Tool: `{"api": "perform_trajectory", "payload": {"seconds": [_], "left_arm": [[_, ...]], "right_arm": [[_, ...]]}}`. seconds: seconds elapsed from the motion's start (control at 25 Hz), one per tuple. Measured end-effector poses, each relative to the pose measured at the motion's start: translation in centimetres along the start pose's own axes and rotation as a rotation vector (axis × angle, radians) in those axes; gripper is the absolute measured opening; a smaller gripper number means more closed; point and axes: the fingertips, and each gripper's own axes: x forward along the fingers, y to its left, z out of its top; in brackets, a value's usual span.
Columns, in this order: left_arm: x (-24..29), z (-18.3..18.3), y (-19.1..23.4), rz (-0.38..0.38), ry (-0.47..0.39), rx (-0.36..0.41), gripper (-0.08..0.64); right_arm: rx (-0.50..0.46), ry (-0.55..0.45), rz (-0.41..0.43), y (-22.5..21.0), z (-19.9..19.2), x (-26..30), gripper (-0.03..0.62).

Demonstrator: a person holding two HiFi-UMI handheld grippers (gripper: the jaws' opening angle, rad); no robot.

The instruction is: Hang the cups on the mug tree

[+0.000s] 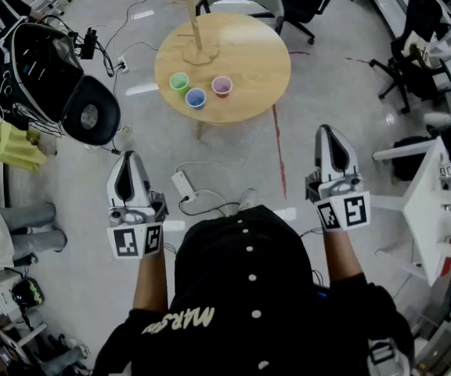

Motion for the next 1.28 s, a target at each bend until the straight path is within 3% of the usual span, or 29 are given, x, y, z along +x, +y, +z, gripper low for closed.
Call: {"api": "perform_trajectory", "payload": {"seconds": [0.4, 0.56, 0.6, 0.64, 0.68, 0.72, 1.28], "left_arm": [[0.1, -1.1, -1.2, -0.011, 0.029, 0.007, 0.002], [1.5, -3.6, -3.9, 0.001, 0.044, 0.011, 0.002], [1.7, -3.6, -4.1, 0.008, 0.047, 0.013, 0.002], [1.6, -3.1, -3.8, 0.016, 0.049, 0.015, 0.002], [1.4, -2.3, -3.3, 0.024, 0.052, 0.019, 0.002], [1.3, -1.6, -2.9, 0.032, 0.055, 0.024, 0.002], [1.7, -2.5, -5.0, 0.120, 0.082, 0.058, 0.002]], "right_arm": [[0.072, -0.054, 0.064, 0.0, 0.0, -0.2, 0.002], [0.068, -0.047, 0.118, -2.7, -2.1, -0.4, 0.011], [0.078, -0.050, 0.147, -2.8, -2.2, -0.2, 0.070], [0.091, -0.054, 0.170, -2.2, -1.8, 0.2, 0.233], [0.102, -0.059, 0.181, -1.5, -1.3, 0.7, 0.347], [0.108, -0.065, 0.185, -1.1, -0.8, 1.0, 0.357], [0.127, -0.036, 0.258, -4.3, -3.5, 3.2, 0.331]]}}
